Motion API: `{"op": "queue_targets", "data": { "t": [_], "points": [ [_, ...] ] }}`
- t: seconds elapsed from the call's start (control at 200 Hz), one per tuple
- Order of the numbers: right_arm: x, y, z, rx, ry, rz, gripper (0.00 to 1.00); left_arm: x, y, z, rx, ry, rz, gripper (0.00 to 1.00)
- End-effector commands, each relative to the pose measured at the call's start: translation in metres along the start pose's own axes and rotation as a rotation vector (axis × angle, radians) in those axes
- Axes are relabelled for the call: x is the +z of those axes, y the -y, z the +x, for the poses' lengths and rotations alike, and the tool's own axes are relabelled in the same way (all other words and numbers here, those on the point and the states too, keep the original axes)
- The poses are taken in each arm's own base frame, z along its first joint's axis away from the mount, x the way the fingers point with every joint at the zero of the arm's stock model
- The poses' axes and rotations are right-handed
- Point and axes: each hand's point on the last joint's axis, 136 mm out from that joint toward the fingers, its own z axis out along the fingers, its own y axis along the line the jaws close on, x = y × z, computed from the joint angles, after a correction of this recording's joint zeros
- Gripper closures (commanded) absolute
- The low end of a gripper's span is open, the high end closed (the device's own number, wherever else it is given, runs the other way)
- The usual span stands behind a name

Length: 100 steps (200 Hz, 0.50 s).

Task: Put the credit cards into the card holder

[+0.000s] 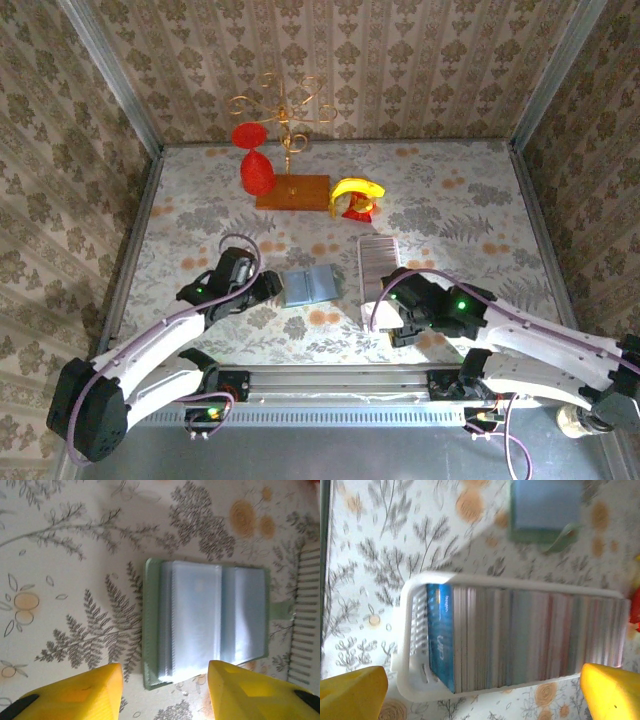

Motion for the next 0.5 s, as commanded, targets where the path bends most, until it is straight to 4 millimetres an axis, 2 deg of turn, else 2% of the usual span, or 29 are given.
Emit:
{"op": "queue_targets", "data": {
  "t": [0.0, 0.17, 0.255, 0.36, 0.495],
  "points": [
    [0.007, 0.021, 0.0, -0.081, -0.031, 0.11, 0.03, -0.006, 0.005, -0.007, 0.014, 0.028, -0.005, 0.51],
    [0.03, 0.022, 0.004, -0.108, -0.082, 0.11, 0.1, -0.008, 0.002, -0.005, 0.048, 0.023, -0.037, 0.52],
    [0.039, 0.022, 0.0, -0.113, -0.079, 0.09, 0.14, -0.008, 0.001, -0.004, 0.05, 0.02, -0.046, 0.52],
    [0.049, 0.017, 0.003, -0.143, -0.104, 0.05, 0.12, -0.007, 0.001, -0.003, 0.046, 0.015, -0.043, 0.52],
    [0.051, 0.015, 0.003, -0.148, -0.106, 0.021, 0.09, -0.006, 0.0, -0.001, 0.054, 0.011, -0.046, 0.53]
  ]
}}
